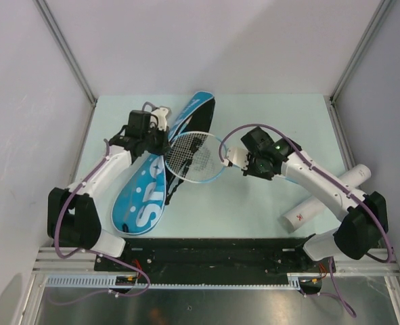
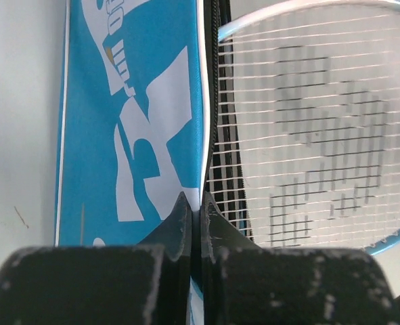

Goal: Pack up the badminton gear

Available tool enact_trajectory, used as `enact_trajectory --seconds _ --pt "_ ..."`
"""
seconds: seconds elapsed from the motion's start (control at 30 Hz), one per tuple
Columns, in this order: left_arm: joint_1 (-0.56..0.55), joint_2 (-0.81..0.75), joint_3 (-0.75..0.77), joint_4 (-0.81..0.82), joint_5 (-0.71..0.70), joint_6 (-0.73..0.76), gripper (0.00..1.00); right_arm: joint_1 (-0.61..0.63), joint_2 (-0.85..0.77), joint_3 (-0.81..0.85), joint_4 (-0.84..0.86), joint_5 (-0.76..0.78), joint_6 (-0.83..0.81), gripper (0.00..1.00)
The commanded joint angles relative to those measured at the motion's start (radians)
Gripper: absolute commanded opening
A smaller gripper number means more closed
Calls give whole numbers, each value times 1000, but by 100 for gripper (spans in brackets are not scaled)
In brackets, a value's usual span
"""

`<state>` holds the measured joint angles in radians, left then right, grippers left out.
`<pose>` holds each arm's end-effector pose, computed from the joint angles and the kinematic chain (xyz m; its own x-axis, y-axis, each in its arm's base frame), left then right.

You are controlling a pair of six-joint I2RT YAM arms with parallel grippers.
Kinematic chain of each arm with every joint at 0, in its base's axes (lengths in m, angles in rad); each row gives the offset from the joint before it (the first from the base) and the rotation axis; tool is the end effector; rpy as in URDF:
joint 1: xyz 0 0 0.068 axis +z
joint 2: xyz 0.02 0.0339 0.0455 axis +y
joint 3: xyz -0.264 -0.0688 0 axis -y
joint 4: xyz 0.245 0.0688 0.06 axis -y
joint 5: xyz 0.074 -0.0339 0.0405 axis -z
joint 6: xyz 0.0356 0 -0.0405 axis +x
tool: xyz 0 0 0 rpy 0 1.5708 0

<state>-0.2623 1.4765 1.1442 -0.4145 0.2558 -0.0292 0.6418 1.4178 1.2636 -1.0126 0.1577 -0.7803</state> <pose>0.3124 -0.0932 0.2795 -0.6683 0.1502 -0.7285 0.4109 0.8910 -0.1932 0.2228 0.1595 0.2957 -0.1423 -0.9737 -0.1778 -0.9032 0.2013 -0.3792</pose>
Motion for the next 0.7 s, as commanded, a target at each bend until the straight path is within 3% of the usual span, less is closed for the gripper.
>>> enact_trajectory --seconds 0.0,0.33,0.53,0.67 --pt "-69 -101 3 89 23 114 0 28 -6 8 20 -24 -74 0" --pt "-84 -101 9 91 146 147 0 125 -51 -53 75 28 -160 0" --pt "-109 -107 -1 94 180 147 0 226 9 -59 273 46 -284 0" --pt "-133 -91 -3 100 261 132 0 229 59 -58 464 -46 -361 0"
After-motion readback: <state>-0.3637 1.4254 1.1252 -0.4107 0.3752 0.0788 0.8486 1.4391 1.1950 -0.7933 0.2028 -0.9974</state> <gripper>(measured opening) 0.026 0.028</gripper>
